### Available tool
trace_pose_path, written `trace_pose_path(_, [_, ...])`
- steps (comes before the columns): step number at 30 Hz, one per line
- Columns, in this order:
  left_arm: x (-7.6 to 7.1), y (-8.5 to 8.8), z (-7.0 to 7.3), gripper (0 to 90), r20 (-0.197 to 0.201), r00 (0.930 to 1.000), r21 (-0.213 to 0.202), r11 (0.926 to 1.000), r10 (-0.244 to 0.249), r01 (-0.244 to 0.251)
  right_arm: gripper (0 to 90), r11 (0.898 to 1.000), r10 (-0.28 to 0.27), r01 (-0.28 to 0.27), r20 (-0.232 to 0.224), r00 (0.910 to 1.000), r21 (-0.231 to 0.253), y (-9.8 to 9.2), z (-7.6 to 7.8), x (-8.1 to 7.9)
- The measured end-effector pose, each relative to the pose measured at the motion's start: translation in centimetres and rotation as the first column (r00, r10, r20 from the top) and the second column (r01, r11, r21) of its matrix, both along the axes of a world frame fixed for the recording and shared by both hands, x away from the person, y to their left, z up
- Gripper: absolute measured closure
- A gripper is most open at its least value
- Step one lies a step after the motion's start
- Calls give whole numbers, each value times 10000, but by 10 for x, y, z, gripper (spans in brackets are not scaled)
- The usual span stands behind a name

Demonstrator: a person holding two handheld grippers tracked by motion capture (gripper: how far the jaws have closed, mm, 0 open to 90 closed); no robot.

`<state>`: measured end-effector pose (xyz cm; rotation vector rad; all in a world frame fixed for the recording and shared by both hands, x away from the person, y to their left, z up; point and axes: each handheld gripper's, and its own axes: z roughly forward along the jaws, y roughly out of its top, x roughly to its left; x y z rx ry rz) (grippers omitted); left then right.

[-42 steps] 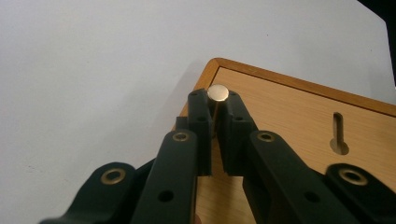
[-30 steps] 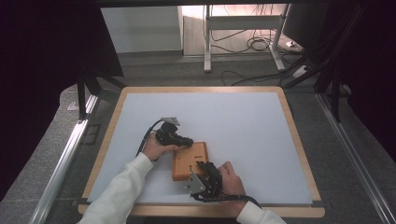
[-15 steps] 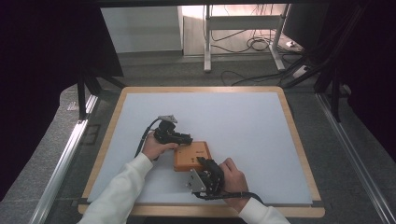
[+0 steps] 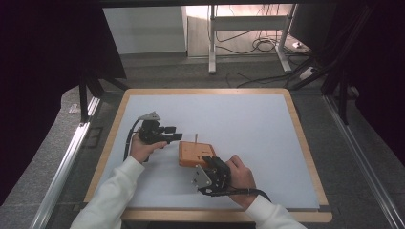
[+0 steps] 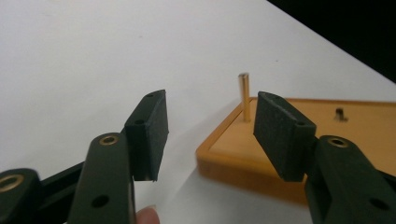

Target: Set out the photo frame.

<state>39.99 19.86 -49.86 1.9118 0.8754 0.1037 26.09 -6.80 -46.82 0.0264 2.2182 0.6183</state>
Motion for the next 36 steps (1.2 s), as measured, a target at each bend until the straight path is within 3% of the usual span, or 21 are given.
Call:
trace_pose_path(6, [-15,3,-8,410,142,9999,462,9989,60,-66,692,9999,6,-1,-330,9995,154,-4,9,9])
trace_pose_path(14, [-30,4,-17,389,354,9992,1203,9926,-195,151,696,9999,137,-140,-634,9979,-38,-2,17,17])
trace_pose_path(24, [-30,3,-22,381,515,9986,1486,9889,-113,35,699,9995,184,-144,-1423,9897,295,4,32,36])
trace_pose_path(30, [-30,4,-24,380,529,9986,1487,9888,15,-94,700,9971,170,-1,-2236,9745,756,9,45,56])
trace_pose_path(36, [-29,4,-26,380,495,9987,1458,9892,81,-152,700,9962,223,-1,-2556,9665,867,12,50,63])
